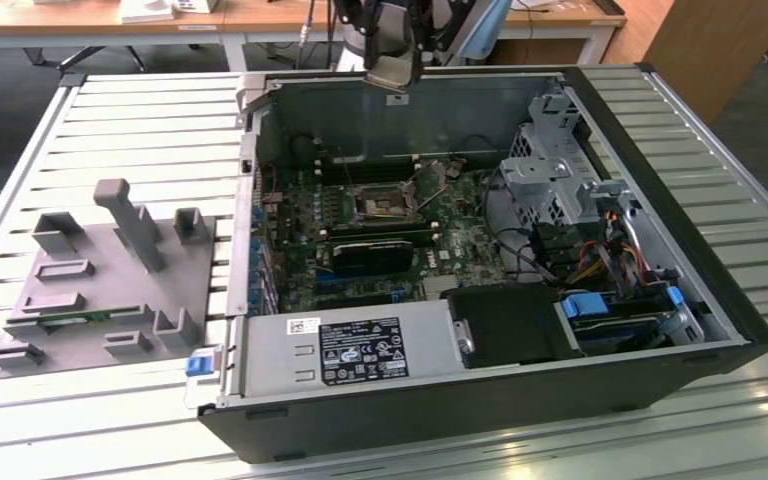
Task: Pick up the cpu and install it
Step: 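Place the cpu into insertion slot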
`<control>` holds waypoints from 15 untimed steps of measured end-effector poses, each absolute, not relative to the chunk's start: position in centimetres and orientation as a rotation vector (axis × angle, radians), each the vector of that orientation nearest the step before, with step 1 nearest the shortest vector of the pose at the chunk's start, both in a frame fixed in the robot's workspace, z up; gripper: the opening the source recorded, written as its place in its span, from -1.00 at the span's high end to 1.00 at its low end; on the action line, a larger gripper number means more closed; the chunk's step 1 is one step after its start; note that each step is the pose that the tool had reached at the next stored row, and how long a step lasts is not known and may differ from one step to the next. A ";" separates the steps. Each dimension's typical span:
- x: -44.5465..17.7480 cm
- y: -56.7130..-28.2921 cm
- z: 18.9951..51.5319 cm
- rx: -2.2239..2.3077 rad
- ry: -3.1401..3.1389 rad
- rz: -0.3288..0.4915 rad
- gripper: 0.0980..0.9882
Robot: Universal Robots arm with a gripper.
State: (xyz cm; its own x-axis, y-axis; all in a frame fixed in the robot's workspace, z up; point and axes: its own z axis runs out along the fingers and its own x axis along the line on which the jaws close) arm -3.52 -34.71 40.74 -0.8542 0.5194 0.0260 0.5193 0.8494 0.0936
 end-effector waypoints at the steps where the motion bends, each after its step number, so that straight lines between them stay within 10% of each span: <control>1: -3.5 -34.7 40.7 0.866 3.015 0.153 0.04; 15: -3.5 -34.6 40.4 1.199 2.887 0.150 0.04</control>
State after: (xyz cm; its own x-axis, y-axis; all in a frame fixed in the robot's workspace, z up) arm -3.51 -34.64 40.40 -0.7064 0.7074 0.0253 0.7062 0.7019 0.0929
